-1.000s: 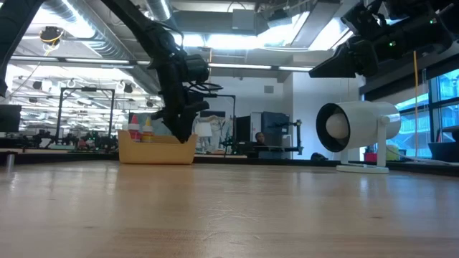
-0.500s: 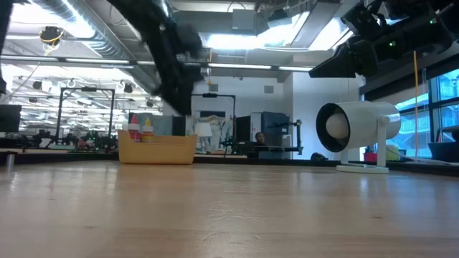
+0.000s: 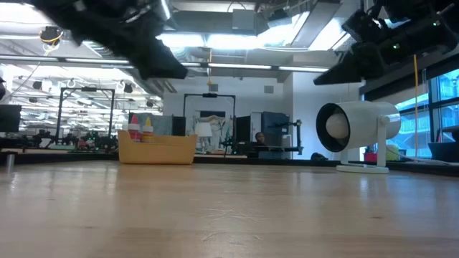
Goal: Pick & Place food coloring
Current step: Return to Home Position
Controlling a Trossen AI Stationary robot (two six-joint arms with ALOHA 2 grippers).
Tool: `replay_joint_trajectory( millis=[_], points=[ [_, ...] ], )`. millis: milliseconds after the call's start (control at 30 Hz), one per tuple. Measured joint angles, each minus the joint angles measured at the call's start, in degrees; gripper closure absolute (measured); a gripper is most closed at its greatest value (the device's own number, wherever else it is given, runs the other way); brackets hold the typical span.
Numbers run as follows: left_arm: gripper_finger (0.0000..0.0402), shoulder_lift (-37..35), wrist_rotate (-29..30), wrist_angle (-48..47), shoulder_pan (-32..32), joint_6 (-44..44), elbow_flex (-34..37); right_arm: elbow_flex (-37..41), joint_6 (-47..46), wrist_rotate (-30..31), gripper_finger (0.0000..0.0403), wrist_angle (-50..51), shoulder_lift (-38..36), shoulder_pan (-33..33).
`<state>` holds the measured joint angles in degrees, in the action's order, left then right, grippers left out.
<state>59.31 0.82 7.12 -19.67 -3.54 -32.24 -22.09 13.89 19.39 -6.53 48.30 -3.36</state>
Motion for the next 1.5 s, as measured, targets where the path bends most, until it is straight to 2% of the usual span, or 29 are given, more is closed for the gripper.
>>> replay_joint_trajectory(
  millis=[133, 267, 467, 633, 767, 833, 1067, 1267, 1500],
  points=[
    [0.0290, -5.9, -2.0, 12.7, 3.5, -0.6, 11.6, 0.0, -7.1, 0.0, 0.0257, 7.7, -3.6, 0.8],
    [0.0288, -10.7, -2.8, 19.0, 5.5, -0.4, 19.0, 0.0, -11.9, 1.9, 0.0257, 13.0, -9.2, 2.8],
    [0.0287, -17.4, -1.7, 21.2, 5.9, -4.3, 24.6, 0.0, -18.1, 13.1, 0.0257, 21.1, -17.7, 8.5],
    [0.0290, -22.5, -0.1, 21.4, 5.9, -4.4, 27.0, 2.5, -19.6, 18.9, 0.0257, 19.7, -21.1, 14.6],
    [0.0288, -26.5, 1.9, 19.8, 5.9, -5.1, 28.8, 7.8, -20.8, 26.6, 0.0257, 17.0, -23.8, 18.7],
    [0.0287, -28.5, 2.0, 17.3, 5.9, -5.5, 29.0, 9.1, -20.7, 28.2, 0.0257, 15.9, -25.6, 20.1],
    [0.0289, -36.8, 3.4, 10.2, 5.6, -5.3, 29.0, 9.4, -18.7, 29.1, 0.0257, 17.6, -31.5, 22.8],
    [0.0288, -44.0, 5.1, 3.5, 5.6, -5.2, 29.0, 9.5, -22.7, 29.4, 0.0257, 24.1, -35.8, 24.1],
    [0.0288, -52.4, 6.2, -4.3, 5.6, -4.6, 29.0, 9.5, -24.0, 33.5, 0.0257, 28.6, -38.9, 25.5]
  ],
)
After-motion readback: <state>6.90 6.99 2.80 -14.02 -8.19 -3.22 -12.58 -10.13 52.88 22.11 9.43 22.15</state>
